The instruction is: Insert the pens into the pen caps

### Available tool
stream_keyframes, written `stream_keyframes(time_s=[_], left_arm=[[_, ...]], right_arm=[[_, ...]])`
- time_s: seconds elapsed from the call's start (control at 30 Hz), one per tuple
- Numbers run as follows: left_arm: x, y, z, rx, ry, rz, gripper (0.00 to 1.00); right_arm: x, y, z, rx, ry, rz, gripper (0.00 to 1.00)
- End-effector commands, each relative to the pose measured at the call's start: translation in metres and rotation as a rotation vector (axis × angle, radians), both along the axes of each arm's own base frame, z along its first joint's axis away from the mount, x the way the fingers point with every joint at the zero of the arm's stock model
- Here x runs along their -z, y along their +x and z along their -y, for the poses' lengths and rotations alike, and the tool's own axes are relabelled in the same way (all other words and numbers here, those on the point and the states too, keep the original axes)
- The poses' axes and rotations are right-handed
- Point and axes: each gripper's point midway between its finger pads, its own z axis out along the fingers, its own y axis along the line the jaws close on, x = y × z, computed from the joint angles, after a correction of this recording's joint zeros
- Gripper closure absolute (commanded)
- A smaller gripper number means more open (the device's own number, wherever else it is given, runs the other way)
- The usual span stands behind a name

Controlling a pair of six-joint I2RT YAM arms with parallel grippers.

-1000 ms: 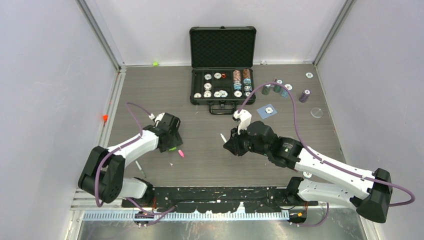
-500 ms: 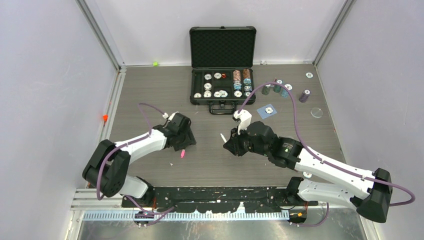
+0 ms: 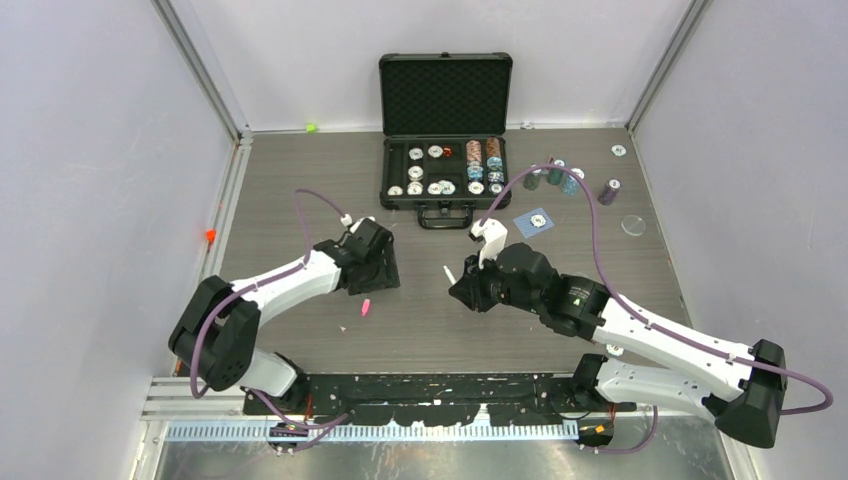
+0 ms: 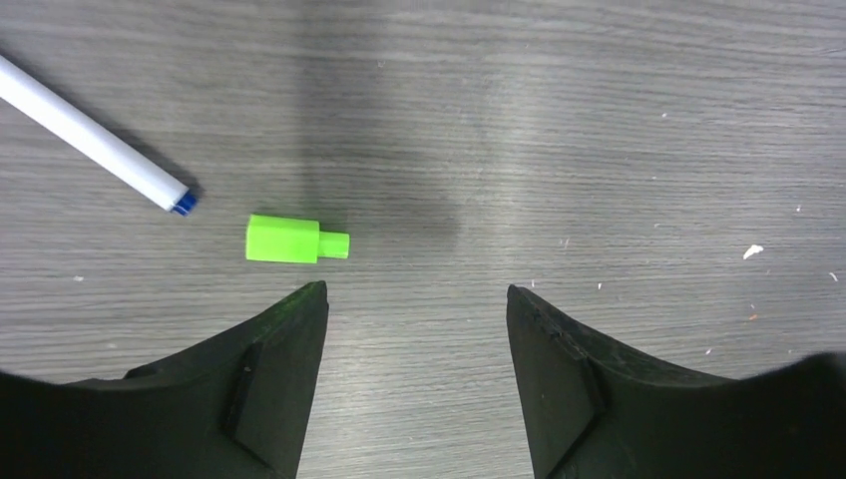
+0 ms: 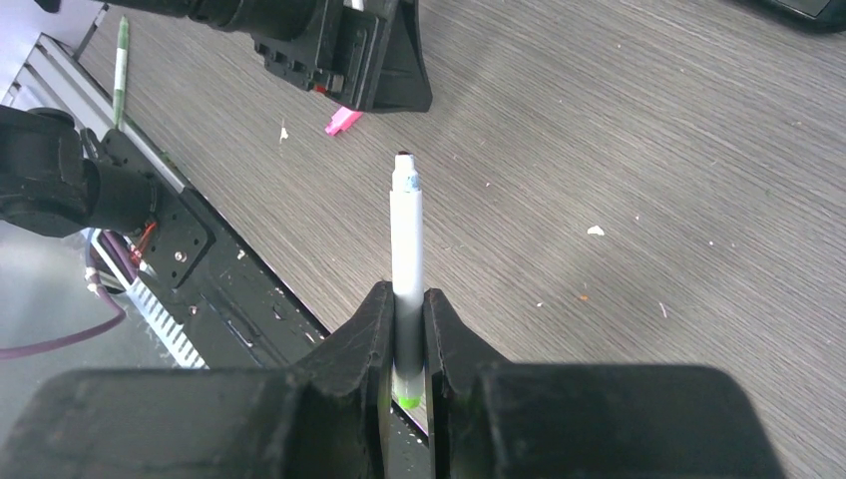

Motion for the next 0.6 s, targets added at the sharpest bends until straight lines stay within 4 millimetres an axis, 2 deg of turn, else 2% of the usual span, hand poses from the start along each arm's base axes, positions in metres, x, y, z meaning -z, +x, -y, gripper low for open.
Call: stream_keyframes(time_s=[0.0, 0.1, 0.23, 0.4, 0.57], left_arm=[[-0.033, 0.012, -0.01, 0.085, 0.098, 0.087, 0.32], [-0.041, 0.018, -0.02, 0.109, 0.178, 0.098, 0.3], [-0.038, 0.019, -0.027, 0.147, 0.252, 0.077, 0.29], [-0.023, 0.017, -0.029, 0.18, 0.287, 0.031, 0.24], [-0.004, 0.014, -0.019, 0.168, 0.237, 0.001, 0.23]], right_arm=[[-0.031, 0.004, -0.004, 0.019, 0.074, 0.046, 1.0], [-0.032, 0.003, -0.003, 0.022, 0.075, 0.046, 1.0], [-0.032, 0.002, 0.001, 0.031, 0.074, 0.044, 1.0], [-0.032, -0.001, 0.007, 0.039, 0.076, 0.044, 1.0], [-0.032, -0.002, 0.01, 0.047, 0.078, 0.043, 1.0]])
